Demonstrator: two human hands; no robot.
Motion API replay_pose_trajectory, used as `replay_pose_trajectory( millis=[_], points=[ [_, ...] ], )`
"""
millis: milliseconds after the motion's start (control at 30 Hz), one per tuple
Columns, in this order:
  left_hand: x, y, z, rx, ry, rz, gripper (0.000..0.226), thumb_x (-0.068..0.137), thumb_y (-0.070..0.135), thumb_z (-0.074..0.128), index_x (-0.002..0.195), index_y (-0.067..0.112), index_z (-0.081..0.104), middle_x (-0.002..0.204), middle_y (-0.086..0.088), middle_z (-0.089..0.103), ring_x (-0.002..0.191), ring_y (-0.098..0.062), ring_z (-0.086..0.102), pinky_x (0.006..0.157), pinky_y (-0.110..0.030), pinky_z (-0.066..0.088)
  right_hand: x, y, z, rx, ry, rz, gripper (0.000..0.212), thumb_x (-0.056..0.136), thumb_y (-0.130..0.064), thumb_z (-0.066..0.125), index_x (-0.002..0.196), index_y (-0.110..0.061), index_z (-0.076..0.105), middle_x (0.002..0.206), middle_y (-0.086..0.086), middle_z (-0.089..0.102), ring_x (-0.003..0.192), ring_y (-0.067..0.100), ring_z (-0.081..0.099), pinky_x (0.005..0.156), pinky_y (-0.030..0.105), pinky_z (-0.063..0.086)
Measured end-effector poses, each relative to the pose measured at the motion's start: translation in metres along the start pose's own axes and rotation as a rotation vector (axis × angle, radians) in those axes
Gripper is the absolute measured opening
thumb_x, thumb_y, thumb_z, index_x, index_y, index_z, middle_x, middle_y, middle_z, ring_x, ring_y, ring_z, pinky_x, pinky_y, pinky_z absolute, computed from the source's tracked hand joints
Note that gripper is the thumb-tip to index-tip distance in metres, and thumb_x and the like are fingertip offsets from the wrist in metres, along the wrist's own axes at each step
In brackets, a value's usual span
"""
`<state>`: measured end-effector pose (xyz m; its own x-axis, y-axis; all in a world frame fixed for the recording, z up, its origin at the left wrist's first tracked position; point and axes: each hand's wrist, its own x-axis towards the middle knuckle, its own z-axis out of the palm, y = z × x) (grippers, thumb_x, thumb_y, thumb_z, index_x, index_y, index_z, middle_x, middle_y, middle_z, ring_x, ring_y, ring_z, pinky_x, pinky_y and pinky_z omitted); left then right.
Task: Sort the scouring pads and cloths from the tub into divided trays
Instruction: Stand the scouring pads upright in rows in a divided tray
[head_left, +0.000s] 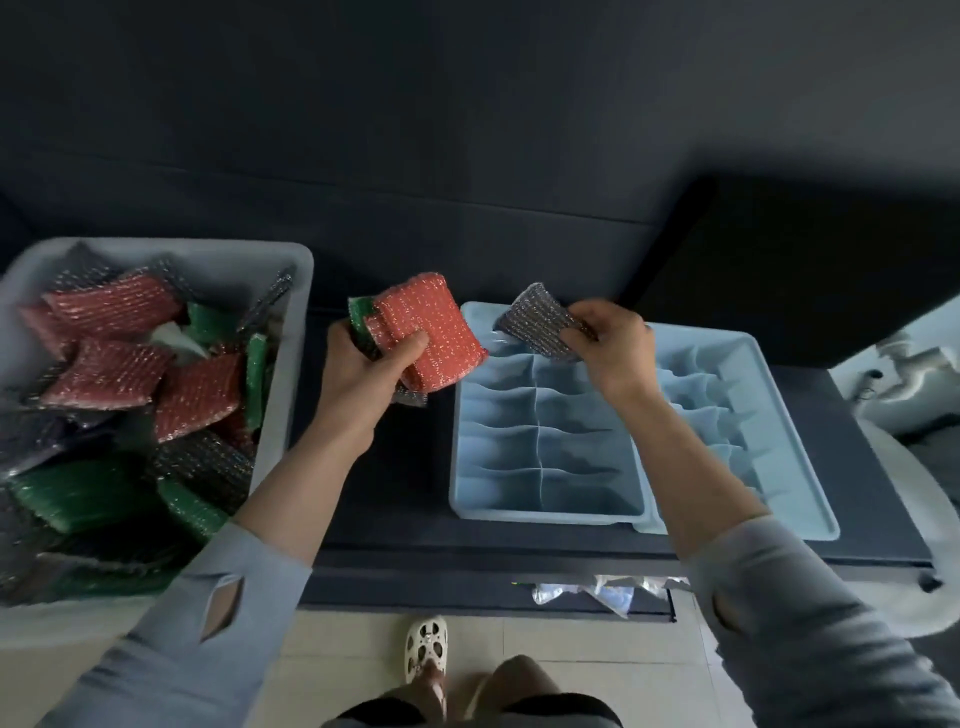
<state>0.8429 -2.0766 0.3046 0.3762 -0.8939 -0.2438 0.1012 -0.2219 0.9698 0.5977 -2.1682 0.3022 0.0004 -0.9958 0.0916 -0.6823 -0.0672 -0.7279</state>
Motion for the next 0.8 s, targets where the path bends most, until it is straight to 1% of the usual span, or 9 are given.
replay_pose_trajectory(
  millis=[100, 167, 300, 367, 567, 633, 667, 733, 800],
  points=[
    [0.004, -0.004, -0.002, -0.032, 0.027, -0.016, 0.067, 0.074, 0.034, 0.083, 0.128, 0.013, 0.049, 0.117, -0.002, 0.067, 0.105, -0.014, 0.067, 0.09, -0.051, 0.055, 0.025, 0.002, 0.022, -0.115, -0.012, -0.102, 0.023, 0.079, -0.016, 0.071, 0.101, -0.025, 0.073, 0.095, -0.002, 0.074, 0.096, 0.022, 0.066, 0.086, 0.027, 0.048],
    [0.005, -0.007, -0.001, -0.04, 0.065, -0.02, 0.06, 0.078, 0.027, 0.081, 0.126, 0.012, 0.049, 0.116, -0.002, 0.067, 0.102, -0.013, 0.068, 0.089, -0.05, 0.056, 0.039, 0.003, 0.037, -0.186, -0.045, -0.148, 0.024, 0.081, -0.016, 0.07, 0.104, -0.024, 0.073, 0.098, 0.001, 0.073, 0.102, 0.025, 0.06, 0.084, 0.021, 0.039],
    [0.003, -0.013, 0.005, -0.051, 0.13, -0.027, 0.041, 0.081, 0.017, 0.078, 0.113, 0.017, 0.053, 0.108, -0.002, 0.068, 0.1, -0.017, 0.068, 0.083, -0.048, 0.058, 0.059, 0.004, 0.066, -0.291, -0.151, -0.246, 0.025, 0.083, -0.01, 0.068, 0.105, -0.019, 0.073, 0.1, 0.007, 0.072, 0.102, 0.03, 0.058, 0.082, 0.032, 0.043],
    [0.004, -0.016, 0.007, -0.075, 0.153, -0.042, 0.048, 0.08, 0.017, 0.078, 0.118, 0.013, 0.05, 0.111, -0.007, 0.067, 0.102, -0.02, 0.068, 0.078, -0.051, 0.059, 0.065, 0.01, 0.077, -0.34, -0.191, -0.31, 0.025, 0.082, -0.009, 0.068, 0.105, -0.016, 0.073, 0.1, 0.008, 0.071, 0.101, 0.032, 0.058, 0.077, 0.034, 0.044],
    [0.007, -0.019, 0.02, -0.079, 0.199, -0.068, 0.058, 0.077, 0.022, 0.082, 0.123, 0.011, 0.049, 0.113, -0.005, 0.068, 0.098, -0.013, 0.069, 0.084, -0.052, 0.058, 0.066, 0.026, 0.086, -0.47, -0.191, -0.44, 0.033, 0.08, -0.01, 0.072, 0.113, -0.008, 0.068, 0.098, 0.015, 0.069, 0.094, 0.038, 0.058, 0.078, 0.041, 0.049],
    [0.007, -0.018, 0.025, -0.075, 0.202, -0.071, 0.059, 0.076, 0.023, 0.083, 0.122, 0.01, 0.049, 0.112, -0.004, 0.068, 0.097, -0.012, 0.07, 0.082, -0.05, 0.059, 0.062, 0.016, 0.081, -0.316, -0.029, -0.511, 0.03, 0.082, -0.019, 0.073, 0.11, -0.011, 0.068, 0.094, 0.009, 0.069, 0.088, 0.032, 0.058, 0.078, 0.041, 0.051],
    [0.007, -0.017, 0.028, -0.075, 0.199, -0.076, 0.06, 0.075, 0.024, 0.084, 0.122, 0.011, 0.049, 0.112, -0.004, 0.068, 0.097, -0.013, 0.07, 0.082, -0.049, 0.059, 0.056, 0.005, 0.074, -0.17, -0.014, -0.494, 0.023, 0.087, -0.026, 0.069, 0.106, -0.012, 0.068, 0.091, 0.004, 0.069, 0.085, 0.024, 0.059, 0.078, 0.037, 0.051],
    [0.007, -0.015, 0.035, -0.079, 0.191, -0.076, 0.06, 0.075, 0.024, 0.084, 0.121, 0.011, 0.048, 0.112, -0.005, 0.067, 0.098, -0.017, 0.07, 0.081, -0.048, 0.059, 0.04, -0.019, 0.061, 0.116, -0.235, -0.296, 0.021, 0.092, -0.039, 0.064, 0.095, -0.019, 0.068, 0.081, -0.008, 0.068, 0.077, 0.004, 0.061, 0.075, 0.023, 0.05],
    [0.006, -0.01, 0.041, -0.073, 0.194, -0.056, 0.059, 0.076, 0.024, 0.083, 0.12, 0.012, 0.046, 0.111, -0.004, 0.066, 0.098, -0.018, 0.07, 0.08, -0.045, 0.06, 0.027, -0.032, 0.052, 0.235, -0.512, -0.138, 0.022, 0.085, -0.042, 0.072, 0.092, -0.021, 0.069, 0.082, -0.011, 0.069, 0.075, -0.001, 0.062, 0.073, 0.015, 0.049]
  ],
)
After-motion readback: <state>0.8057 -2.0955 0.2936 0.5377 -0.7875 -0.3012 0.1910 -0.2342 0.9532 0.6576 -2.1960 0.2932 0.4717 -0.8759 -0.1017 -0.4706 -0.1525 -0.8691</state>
